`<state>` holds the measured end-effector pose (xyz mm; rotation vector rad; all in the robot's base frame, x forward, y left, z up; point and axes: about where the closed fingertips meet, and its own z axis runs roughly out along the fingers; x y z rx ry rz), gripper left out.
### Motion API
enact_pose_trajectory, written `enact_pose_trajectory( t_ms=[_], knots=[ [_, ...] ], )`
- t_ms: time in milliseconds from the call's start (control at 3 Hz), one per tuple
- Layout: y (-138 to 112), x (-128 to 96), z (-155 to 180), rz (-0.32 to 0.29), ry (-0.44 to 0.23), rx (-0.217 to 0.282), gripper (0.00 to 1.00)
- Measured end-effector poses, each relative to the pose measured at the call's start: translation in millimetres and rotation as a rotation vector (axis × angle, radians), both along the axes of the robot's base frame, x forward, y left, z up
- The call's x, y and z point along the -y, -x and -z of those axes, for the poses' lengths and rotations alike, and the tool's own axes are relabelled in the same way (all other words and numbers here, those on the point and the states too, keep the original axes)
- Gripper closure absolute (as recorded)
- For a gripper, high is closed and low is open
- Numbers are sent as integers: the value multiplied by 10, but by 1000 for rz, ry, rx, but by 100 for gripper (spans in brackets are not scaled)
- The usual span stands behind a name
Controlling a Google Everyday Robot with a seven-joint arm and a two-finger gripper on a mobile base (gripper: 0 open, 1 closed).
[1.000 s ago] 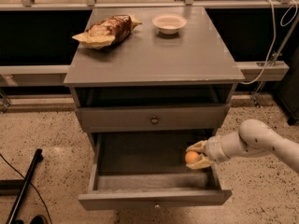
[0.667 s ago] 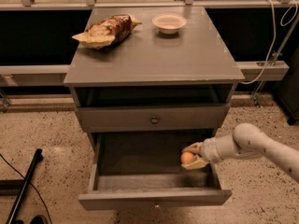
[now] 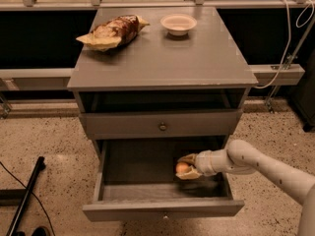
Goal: Place orange into middle drawer
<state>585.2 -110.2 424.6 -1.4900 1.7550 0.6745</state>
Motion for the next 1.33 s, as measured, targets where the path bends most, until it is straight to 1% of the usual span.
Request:
enact_pose_trajectory(
  t_ms=[333, 667, 1333],
  knots=[
    [-44, -160, 180, 1, -18, -3, 84],
    [-54, -256, 356, 0, -28, -25, 61],
    [-52, -261, 364, 0, -29, -26, 14]
  ],
)
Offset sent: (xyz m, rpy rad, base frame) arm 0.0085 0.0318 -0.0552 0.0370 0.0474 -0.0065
